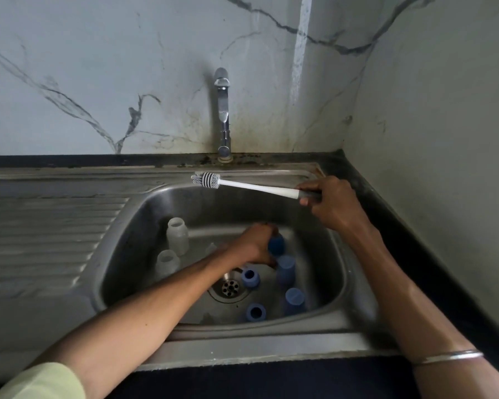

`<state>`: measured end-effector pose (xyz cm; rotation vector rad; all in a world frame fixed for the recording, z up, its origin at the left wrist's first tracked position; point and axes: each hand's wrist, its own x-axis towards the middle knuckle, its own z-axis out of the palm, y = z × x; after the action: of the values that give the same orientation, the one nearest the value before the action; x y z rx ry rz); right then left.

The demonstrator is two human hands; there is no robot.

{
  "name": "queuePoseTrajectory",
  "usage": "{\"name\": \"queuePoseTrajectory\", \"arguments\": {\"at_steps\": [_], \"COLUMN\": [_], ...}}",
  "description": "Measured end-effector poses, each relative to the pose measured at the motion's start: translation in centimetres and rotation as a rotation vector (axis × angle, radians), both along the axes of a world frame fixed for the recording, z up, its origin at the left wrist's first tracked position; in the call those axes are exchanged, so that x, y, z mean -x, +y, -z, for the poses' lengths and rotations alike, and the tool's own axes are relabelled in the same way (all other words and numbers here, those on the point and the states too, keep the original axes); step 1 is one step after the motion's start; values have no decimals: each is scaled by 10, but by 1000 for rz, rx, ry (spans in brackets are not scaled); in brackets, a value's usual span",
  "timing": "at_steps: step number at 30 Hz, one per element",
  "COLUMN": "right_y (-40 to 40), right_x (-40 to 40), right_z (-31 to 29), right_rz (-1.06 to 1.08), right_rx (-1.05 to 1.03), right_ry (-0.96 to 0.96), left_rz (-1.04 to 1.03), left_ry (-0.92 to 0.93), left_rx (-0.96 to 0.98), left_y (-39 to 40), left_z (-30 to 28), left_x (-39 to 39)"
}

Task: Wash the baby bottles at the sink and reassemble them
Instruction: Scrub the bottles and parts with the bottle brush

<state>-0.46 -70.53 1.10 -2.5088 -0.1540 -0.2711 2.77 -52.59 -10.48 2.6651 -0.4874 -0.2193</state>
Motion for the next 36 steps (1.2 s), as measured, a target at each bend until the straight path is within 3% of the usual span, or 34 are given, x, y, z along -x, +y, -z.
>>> {"name": "queuePoseTrajectory", "arguments": {"at_steps": [16, 21, 25, 32, 36], "right_y": [39, 41, 42, 45, 40], "right_x": [32, 33, 31, 32, 31], "right_z": [-7, -6, -4, -2, -2], "right_rz": [-198, -190, -203, -198, -205], "right_rx": [172, 189, 202, 216, 209], "right_ry": [57, 43, 70, 100, 97], "left_rz": [-167, -84, -89, -77, -110], "left_ry": [245, 461, 452, 439, 382], "left_rx": [-145, -469, -627, -581, -431], "left_y": [173, 162, 161, 162, 168], "left_z": [-68, -65, -47, -51, -65], "left_x": [77, 91, 94, 100, 98]}}
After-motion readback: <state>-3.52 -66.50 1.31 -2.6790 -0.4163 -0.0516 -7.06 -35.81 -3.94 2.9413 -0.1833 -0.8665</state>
